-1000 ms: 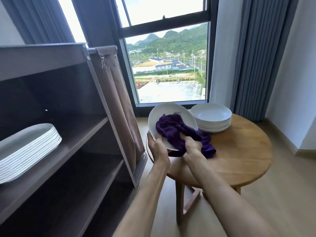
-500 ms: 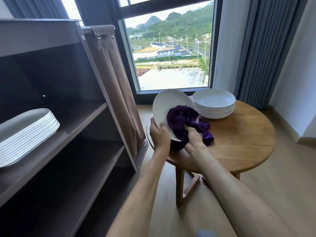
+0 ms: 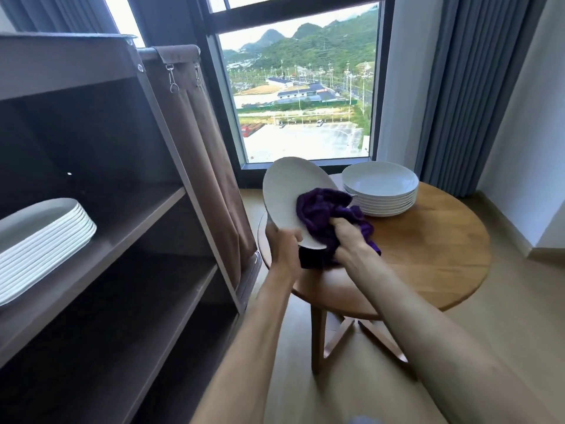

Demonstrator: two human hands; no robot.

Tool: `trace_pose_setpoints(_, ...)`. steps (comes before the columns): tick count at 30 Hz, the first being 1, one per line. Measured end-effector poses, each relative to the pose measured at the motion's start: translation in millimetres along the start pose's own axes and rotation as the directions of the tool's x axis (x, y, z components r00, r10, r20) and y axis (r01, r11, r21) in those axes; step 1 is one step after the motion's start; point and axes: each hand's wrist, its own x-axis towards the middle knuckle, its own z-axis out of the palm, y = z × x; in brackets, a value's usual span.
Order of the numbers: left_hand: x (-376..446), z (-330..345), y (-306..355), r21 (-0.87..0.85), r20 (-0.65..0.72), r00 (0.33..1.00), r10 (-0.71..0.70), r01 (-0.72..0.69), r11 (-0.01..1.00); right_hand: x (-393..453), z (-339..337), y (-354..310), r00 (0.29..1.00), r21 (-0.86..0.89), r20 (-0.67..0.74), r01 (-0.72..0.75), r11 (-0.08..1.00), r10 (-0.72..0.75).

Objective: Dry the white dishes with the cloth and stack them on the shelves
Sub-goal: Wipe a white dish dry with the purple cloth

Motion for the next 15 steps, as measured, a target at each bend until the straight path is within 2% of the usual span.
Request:
trace_pose_setpoints(2, 4.9, -13.1, 0.2, 0.079, 0.002, 1.000, 0.006, -0.006, 0.997, 5.8, -12.8, -11.8, 0.996, -0.068, -0.023, 0.084, 0.994, -0.086)
trace_pose_setpoints(4, 2.0, -26.7, 6.5, 0.201, 0.155, 0.988, 0.006, -0.038, 0.979, 14.9, -20.8, -30.8, 0.985, -0.180, 0.024, 0.174, 0.968, -0.173)
trace_pose_setpoints(6, -1.1, -30.6, 9.7, 0.289, 0.290, 0.956, -0.040, -0.048, 0.956, 20.3, -17.9, -47.4, 0.964, -0.382, 0.104, 0.267, 0.885, -0.246)
trace_pose_setpoints(7, -2.2, -28.7, 10.1, 0.274, 0.313, 0.948, -0.064, -0.025, 0.962, 21.2, -12.6, -52.4, 0.950, -0.503, 0.134, 0.311, 0.806, -0.283)
trace_pose_setpoints(9, -2.0, -24.8, 12.8, 0.236, 0.293, 0.953, -0.078, 0.007, 0.972, 18.9, 0.6, -55.3, 0.921, -0.740, 0.148, 0.345, 0.577, -0.361)
trace_pose_setpoints(10, 0.6, -23.1, 14.7, 0.237, 0.280, 0.958, -0.057, -0.011, 0.972, 15.4, 7.1, -53.2, 0.903, -0.812, 0.150, 0.345, 0.471, -0.404)
trace_pose_setpoints(11, 4.6, -20.9, 15.2, 0.247, 0.278, 0.960, -0.026, -0.045, 0.968, 10.7, 12.4, -49.9, 0.881, -0.840, 0.156, 0.356, 0.408, -0.447)
trace_pose_setpoints(12, 7.6, -18.1, 17.5, 0.265, 0.272, 0.962, 0.001, -0.076, 0.961, 5.9, 17.1, -45.2, 0.858, -0.840, 0.169, 0.383, 0.385, -0.485)
trace_pose_setpoints(13, 9.7, -14.2, 20.0, 0.289, 0.272, 0.962, 0.015, -0.096, 0.953, 1.0, 21.7, -40.2, 0.832, -0.806, 0.181, 0.431, 0.406, -0.525)
trace_pose_setpoints(15, 11.8, -4.0, 23.9, 0.325, 0.287, 0.958, 0.005, -0.102, 0.940, -9.0, 28.9, -30.1, 0.797, -0.671, 0.211, 0.539, 0.509, -0.565)
